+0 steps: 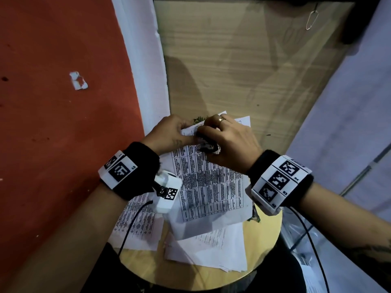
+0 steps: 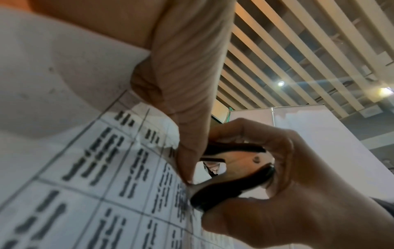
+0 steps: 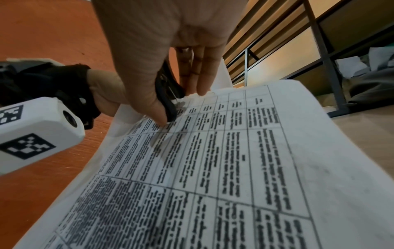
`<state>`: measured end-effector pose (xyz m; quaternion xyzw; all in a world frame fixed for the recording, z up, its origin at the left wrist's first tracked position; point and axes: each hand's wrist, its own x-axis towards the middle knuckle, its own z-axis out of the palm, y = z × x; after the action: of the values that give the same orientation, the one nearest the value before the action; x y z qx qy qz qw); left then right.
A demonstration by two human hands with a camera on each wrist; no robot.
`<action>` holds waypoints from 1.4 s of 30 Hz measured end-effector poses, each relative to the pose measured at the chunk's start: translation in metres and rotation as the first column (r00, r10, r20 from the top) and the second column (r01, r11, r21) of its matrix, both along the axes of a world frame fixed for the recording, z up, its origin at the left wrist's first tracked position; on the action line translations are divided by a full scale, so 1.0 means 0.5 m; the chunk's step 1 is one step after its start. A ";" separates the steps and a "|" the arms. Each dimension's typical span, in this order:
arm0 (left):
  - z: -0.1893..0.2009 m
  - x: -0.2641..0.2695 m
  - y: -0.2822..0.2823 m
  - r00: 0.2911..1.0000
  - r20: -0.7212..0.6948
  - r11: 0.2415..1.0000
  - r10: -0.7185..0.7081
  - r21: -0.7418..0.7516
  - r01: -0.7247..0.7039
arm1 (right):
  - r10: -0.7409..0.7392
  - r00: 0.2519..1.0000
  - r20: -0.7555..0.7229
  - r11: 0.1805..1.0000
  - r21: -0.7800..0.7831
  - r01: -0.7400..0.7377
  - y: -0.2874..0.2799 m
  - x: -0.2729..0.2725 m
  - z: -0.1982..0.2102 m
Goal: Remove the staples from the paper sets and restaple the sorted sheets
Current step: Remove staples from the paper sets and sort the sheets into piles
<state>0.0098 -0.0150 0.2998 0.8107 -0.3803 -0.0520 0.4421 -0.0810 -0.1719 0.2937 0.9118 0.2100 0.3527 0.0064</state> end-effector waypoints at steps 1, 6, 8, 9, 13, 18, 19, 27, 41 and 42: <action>-0.001 0.000 0.000 1.000 -0.008 1.000 0.002 -0.008 -0.002 | 0.008 1.000 -0.012 1.000 0.005 -0.008 0.001 0.000 0.001; -0.007 0.004 0.000 0.998 -0.049 0.999 -0.026 -0.034 0.024 | 0.050 0.998 -0.037 0.999 -0.004 -0.050 0.004 0.000 -0.001; -0.006 0.005 0.002 0.997 -0.064 0.999 -0.040 -0.025 0.039 | 0.058 0.998 -0.033 0.998 -0.009 -0.058 0.005 0.003 -0.002; -0.003 0.003 0.003 0.996 -0.073 0.998 -0.056 -0.022 0.054 | 0.065 0.997 -0.032 0.998 -0.009 -0.065 0.005 0.004 -0.003; 0.009 -0.006 0.012 0.983 -0.148 0.994 -0.111 -0.030 0.107 | 0.096 0.995 -0.025 0.995 -0.021 -0.096 0.006 0.007 -0.002; 0.011 -0.012 0.011 0.988 -0.153 0.999 -0.037 0.000 0.037 | 0.088 0.996 -0.007 0.990 -0.114 -0.088 0.017 0.011 0.002; 0.011 -0.013 0.011 0.987 -0.156 0.999 -0.030 0.011 0.032 | 0.089 0.996 -0.002 0.988 -0.129 -0.089 0.018 0.011 0.002; 0.006 -0.013 0.009 0.976 -0.212 0.999 -0.046 0.014 0.050 | 0.114 0.994 0.001 0.974 -0.196 -0.111 0.013 0.019 -0.007; 0.001 0.000 0.010 0.964 -0.254 0.995 -0.082 0.025 0.092 | 0.268 0.958 -0.098 0.883 -0.372 -0.285 0.005 0.048 0.014; 0.003 -0.001 0.011 0.962 -0.258 0.995 -0.092 0.021 0.101 | 0.275 0.956 -0.105 0.887 -0.357 -0.294 0.003 0.049 0.015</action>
<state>0.0095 -0.0093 0.3011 0.7849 -0.3580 -0.1846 0.4708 -0.0566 -0.1703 0.3012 0.8625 0.4038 0.2804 0.1203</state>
